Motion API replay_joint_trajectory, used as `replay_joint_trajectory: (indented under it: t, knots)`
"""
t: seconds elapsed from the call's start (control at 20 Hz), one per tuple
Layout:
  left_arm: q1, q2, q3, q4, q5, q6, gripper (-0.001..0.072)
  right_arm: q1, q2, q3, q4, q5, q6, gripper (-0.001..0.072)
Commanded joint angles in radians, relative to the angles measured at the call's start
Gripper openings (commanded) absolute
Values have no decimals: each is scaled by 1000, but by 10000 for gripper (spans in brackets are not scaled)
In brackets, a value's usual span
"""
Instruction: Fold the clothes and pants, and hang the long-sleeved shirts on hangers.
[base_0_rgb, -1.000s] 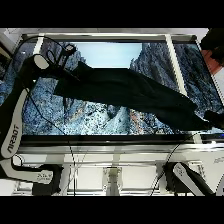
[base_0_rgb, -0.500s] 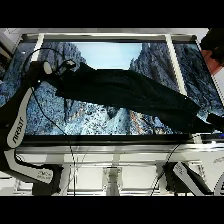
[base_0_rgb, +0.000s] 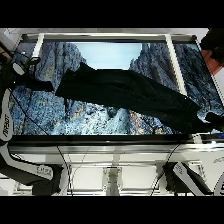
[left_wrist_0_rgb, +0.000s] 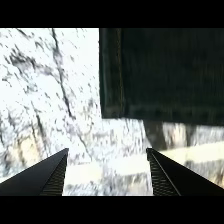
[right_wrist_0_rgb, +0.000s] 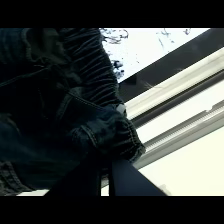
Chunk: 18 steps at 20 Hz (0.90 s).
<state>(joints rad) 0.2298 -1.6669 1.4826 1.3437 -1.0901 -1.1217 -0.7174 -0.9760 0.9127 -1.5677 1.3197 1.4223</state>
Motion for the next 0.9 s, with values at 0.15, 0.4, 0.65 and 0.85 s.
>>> replay_joint_trajectory:
  t: [0.15,0.4,0.65,0.85]
  knots:
    - [19,-113,0,-178,47,-1,533,1,1,0,41,6,5,22]
    - [21,-134,0,-171,47,-6,490,1,1,0,64,5,5,22]
    - [3,-160,0,-171,47,-10,473,1,1,0,80,4,5,23]
    - [-6,-178,0,-173,46,-24,132,1,1,0,82,4,8,23]
